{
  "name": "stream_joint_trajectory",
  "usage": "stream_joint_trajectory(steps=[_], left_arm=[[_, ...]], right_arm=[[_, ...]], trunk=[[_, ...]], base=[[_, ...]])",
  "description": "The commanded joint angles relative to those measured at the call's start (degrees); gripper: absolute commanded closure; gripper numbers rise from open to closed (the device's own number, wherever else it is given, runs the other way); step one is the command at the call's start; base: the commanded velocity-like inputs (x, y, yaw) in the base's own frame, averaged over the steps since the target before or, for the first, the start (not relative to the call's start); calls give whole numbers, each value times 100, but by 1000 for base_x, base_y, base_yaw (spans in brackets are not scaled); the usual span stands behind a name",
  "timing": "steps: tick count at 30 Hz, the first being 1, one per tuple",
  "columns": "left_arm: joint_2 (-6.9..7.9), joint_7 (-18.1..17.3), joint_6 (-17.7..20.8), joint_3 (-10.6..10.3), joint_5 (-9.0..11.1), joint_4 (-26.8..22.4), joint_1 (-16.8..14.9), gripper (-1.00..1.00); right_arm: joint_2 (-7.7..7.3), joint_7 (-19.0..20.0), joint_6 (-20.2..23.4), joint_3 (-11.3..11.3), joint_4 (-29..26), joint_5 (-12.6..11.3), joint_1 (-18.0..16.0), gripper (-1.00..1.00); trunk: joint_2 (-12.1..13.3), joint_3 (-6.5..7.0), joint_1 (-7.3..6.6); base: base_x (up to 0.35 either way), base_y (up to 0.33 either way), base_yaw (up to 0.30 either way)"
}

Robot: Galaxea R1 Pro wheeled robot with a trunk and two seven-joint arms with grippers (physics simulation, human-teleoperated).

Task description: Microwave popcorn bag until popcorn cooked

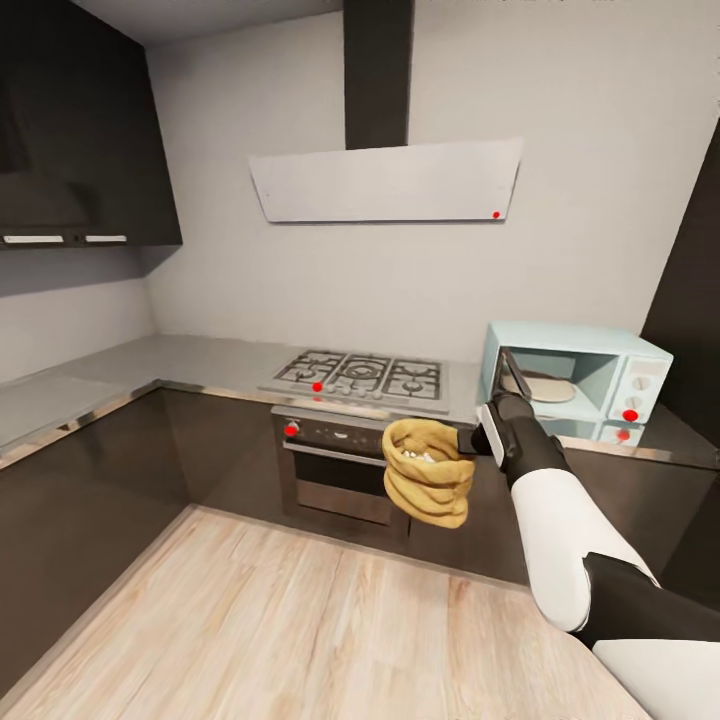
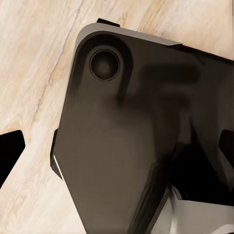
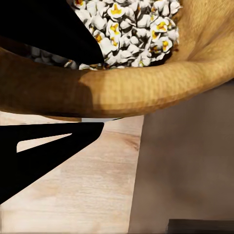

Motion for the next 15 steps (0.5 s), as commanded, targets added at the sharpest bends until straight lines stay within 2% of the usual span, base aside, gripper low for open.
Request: stream_joint_trajectory(steps=[1, 15], left_arm=[[-2, 4, -10, 1, 22, -8, 2, -100], [-12, 4, -4, 17, 2, -8, 2, -100]], right_arm=[[13, -1, 15, -24, -2, 12, -5, 100], [14, -18, 15, -26, 33, 11, -5, 100]], trunk=[[-5, -7, 0], [-5, -7, 0]], base=[[-149, 0, -21], [-336, 0, -1]])
